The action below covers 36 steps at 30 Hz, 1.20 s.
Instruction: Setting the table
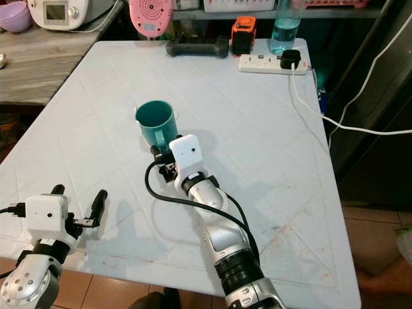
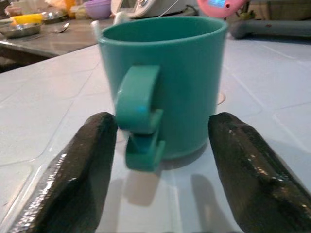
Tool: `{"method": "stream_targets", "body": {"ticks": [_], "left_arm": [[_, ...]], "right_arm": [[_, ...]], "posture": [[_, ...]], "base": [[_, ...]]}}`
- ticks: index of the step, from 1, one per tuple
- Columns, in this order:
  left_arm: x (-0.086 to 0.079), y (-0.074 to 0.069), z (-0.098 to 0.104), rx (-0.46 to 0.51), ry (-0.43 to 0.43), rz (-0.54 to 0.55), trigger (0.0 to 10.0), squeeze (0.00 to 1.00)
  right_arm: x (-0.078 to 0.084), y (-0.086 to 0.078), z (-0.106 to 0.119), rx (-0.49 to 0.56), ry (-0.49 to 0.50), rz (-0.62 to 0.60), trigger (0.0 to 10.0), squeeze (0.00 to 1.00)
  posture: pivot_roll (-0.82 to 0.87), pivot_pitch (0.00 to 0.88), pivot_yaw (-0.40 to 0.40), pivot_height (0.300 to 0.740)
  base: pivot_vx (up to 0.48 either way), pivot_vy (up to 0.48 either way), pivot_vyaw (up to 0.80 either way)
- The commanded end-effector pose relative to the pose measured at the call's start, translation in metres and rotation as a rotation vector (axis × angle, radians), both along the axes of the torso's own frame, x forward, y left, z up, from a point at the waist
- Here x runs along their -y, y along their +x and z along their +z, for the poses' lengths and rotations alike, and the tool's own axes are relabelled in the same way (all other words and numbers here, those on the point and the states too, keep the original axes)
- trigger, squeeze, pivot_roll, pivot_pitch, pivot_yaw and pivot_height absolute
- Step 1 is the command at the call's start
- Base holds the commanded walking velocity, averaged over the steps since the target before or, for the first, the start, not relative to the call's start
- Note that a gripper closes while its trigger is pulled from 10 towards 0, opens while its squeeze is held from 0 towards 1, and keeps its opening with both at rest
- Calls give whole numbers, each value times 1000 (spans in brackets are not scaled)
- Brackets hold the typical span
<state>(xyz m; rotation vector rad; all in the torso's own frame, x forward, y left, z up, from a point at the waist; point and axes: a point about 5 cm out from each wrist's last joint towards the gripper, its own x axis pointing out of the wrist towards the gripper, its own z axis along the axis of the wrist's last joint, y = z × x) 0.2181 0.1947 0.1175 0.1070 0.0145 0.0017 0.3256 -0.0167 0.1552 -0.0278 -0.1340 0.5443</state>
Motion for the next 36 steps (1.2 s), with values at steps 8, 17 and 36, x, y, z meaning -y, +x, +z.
{"method": "stream_targets", "body": {"ticks": [8, 17, 36], "left_arm": [[-1, -3, -6, -30, 7, -1, 10000, 0], [1, -2, -7, -30, 2, -2, 10000, 0], [3, -1, -7, -32, -3, -3, 10000, 0]], "right_arm": [[-5, 5, 13, 57, 11, -3, 0, 0], [-6, 8, 15, 64, 13, -2, 0, 0], [-4, 9, 9, 41, 17, -4, 0, 0]], "posture": [[-108, 201, 114, 740], [-110, 204, 114, 740], [-111, 207, 113, 740]], "base": [[0, 0, 0], [0, 0, 0], [0, 0, 0]]}}
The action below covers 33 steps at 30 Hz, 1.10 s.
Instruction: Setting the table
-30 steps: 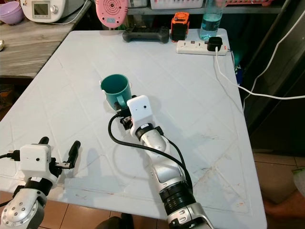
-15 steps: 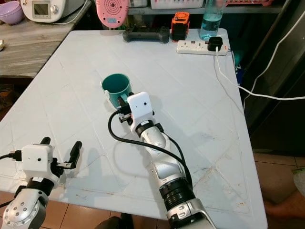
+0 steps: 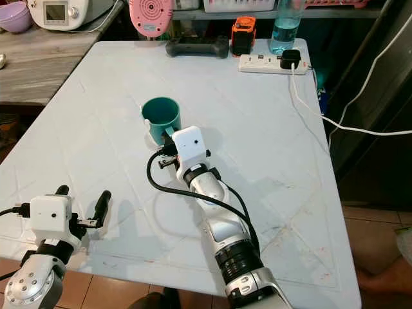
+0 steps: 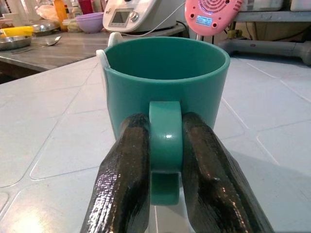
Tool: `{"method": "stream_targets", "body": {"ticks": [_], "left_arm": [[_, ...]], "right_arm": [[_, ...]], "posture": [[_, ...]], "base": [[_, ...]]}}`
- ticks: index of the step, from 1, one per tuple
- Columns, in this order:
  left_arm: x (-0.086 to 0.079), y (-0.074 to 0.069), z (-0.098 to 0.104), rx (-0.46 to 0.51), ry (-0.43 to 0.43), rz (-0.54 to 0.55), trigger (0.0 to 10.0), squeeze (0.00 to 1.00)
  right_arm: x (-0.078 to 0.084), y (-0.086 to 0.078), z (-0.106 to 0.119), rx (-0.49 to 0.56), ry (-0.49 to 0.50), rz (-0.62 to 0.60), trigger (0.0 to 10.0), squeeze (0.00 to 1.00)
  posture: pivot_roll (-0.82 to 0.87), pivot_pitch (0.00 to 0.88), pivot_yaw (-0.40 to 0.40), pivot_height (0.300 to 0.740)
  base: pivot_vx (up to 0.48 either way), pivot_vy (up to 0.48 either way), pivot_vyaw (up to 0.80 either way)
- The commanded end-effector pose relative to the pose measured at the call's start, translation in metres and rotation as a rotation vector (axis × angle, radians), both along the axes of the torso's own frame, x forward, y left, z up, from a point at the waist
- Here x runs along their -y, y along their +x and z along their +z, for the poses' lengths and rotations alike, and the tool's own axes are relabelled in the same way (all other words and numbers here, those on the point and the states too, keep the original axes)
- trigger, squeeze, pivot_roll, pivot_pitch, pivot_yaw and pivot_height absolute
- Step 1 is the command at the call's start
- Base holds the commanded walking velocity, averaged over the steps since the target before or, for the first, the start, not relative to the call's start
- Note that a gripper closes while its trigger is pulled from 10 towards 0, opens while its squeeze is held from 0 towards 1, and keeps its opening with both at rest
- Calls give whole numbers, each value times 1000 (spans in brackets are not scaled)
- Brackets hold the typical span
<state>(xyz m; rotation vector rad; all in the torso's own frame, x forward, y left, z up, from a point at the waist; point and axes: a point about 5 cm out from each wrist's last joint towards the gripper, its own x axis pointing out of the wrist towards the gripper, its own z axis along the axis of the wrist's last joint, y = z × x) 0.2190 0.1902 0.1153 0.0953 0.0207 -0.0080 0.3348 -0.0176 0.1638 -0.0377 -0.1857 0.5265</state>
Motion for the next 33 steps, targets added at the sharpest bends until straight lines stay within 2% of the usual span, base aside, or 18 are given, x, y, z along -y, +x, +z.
{"method": "stream_targets", "body": {"ticks": [1, 5, 11, 13, 14, 15, 16, 18, 19, 20, 21, 22, 23, 24, 27, 29, 31, 33], "left_arm": [[-1, -2, -5, -25, 9, 6, 10000, 0], [-2, -1, -4, -19, 9, 9, 10000, 0], [-1, 5, 8, 29, -3, 15, 10000, 0], [-2, 9, 14, 55, -10, 22, 10000, 0], [-2, 9, 14, 55, -10, 22, 10000, 0], [-2, 13, 17, 71, -15, 28, 10000, 0], [-2, 13, 17, 71, -15, 28, 10000, 0], [-2, 16, 19, 80, -19, 29, 10000, 0], [-1, 19, 20, 86, -20, 28, 10000, 0], [-1, 19, 20, 86, -20, 28, 10000, 0], [0, 20, 20, 87, -19, 28, 10000, 0], [1, 21, 20, 88, -16, 28, 10000, 0], [1, 21, 20, 88, -16, 28, 10000, 0], [1, 22, 19, 88, -15, 29, 10000, 0], [1, 26, 19, 89, -13, 35, 10000, 0], [1, 27, 19, 89, -13, 36, 10000, 0], [1, 28, 17, 85, -12, 43, 10000, 0], [1, 28, 15, 79, -13, 48, 10000, 0]], "right_arm": [[-4, 0, 0, -11, 11, 13, 0, 0], [1, 0, 3, 7, 14, 3, 0, 0], [21, -3, 18, 108, -15, -33, 0, 0], [37, -6, 25, 155, -37, -66, 0, 0], [37, -6, 25, 155, -37, -66, 0, 0], [50, -10, 28, 184, -58, -93, 0, 0], [50, -10, 28, 184, -58, -93, 0, 0], [60, -13, 29, 198, -77, -112, 0, 0], [72, -18, 29, 196, -95, -132, 1098, 0], [72, -18, 29, 196, -95, -132, 1098, 0], [78, -21, 29, 192, -102, -146, 3490, 0], [87, -26, 28, 182, -108, -172, 9451, 0], [87, -26, 28, 182, -108, -172, 9451, 0], [92, -28, 26, 174, -111, -188, 10000, 0], [109, -42, 18, 143, -132, -242, 10000, 0], [112, -46, 16, 138, -140, -254, 10000, 0], [127, -60, 3, 77, -149, -309, 10000, 0], [132, -65, -1, 56, -151, -331, 10000, 0]], "posture": [[-111, 207, 113, 740], [-112, 203, 112, 740], [-121, 192, 105, 740], [-129, 188, 104, 740], [-129, 188, 104, 740], [-139, 183, 104, 740], [-139, 183, 104, 740], [-150, 178, 103, 740], [-163, 174, 100, 740], [-163, 174, 100, 740], [-163, 174, 100, 740], [-188, 165, 98, 740], [-188, 165, 98, 740], [-188, 165, 98, 740], [-213, 159, 100, 740], [-213, 159, 100, 740], [-233, 157, 107, 740], [-233, 157, 107, 740]], "base": [[0, 0, 0], [0, 0, 0], [0, 0, 0], [0, 0, 0], [0, 0, 0], [0, 0, 0], [0, 0, 0], [0, 0, 0], [0, 0, 0], [0, 0, 0], [0, 0, 0], [0, 0, 0], [0, 0, 0], [0, 0, 0], [0, 0, 0], [0, 0, 0], [0, 0, 0], [0, 0, 0]]}}
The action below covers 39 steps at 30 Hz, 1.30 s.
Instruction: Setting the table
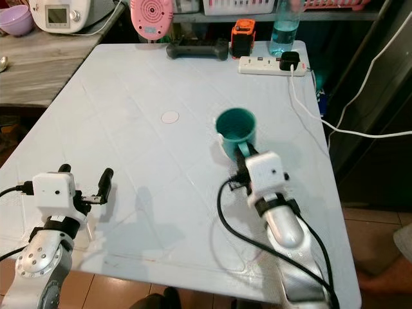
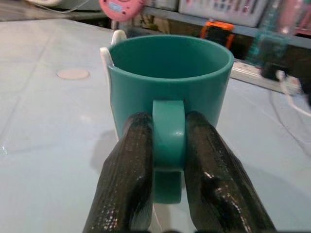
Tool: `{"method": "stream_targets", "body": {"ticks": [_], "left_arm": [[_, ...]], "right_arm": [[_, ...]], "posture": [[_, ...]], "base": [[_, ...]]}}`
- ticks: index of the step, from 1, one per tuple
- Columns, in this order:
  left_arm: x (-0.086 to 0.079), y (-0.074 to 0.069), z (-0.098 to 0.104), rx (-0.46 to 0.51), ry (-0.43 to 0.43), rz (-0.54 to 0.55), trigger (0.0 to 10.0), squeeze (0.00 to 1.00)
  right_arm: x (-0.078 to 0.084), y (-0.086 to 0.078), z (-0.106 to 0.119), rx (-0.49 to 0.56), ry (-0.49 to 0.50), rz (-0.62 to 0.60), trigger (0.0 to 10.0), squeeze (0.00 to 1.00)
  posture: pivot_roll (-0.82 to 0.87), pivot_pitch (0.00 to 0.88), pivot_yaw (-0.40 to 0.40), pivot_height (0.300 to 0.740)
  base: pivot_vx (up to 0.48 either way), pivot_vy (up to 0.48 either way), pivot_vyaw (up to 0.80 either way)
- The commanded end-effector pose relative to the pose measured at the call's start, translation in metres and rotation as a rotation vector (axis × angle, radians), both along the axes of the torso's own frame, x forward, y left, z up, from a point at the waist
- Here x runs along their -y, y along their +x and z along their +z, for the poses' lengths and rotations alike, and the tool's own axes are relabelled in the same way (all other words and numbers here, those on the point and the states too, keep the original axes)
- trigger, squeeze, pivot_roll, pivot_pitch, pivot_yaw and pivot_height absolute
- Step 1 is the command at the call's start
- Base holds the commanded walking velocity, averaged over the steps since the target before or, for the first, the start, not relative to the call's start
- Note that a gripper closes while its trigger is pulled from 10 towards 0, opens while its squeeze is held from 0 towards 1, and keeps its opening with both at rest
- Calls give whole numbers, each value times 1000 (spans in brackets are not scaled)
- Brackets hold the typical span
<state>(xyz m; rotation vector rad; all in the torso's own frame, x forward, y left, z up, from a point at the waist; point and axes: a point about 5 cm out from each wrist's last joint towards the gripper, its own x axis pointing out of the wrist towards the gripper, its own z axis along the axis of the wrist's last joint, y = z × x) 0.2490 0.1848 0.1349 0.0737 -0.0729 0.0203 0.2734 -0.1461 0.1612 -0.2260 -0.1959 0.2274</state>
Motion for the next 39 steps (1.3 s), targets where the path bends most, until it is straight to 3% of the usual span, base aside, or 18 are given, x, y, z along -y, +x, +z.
{"method": "stream_targets", "body": {"ticks": [1, 9, 18, 39], "left_arm": [[-4, -2, -6, -18, 6, 25, 10000, 0], [-2, 1, -10, -21, -7, 44, 10000, 0], [-2, 2, -11, -25, -43, 57, 10000, 0], [2, 2, -16, -50, -55, 59, 10000, 0]], "right_arm": [[5, -4, 1, -9, -2, -27, 10000, 0], [3, -4, 4, -27, 2, -38, 10000, 0], [1, 3, 6, -29, -4, -19, 10000, 0], [-4, 6, 7, -34, -11, 2, 10000, 0]], "posture": [[-244, 155, 114, 740], [-258, 147, 113, 740], [-247, 133, 102, 740], [-240, 138, 97, 740]], "base": [[0, 0, 0], [0, 0, 0], [0, 0, -662], [0, 0, 0]]}}
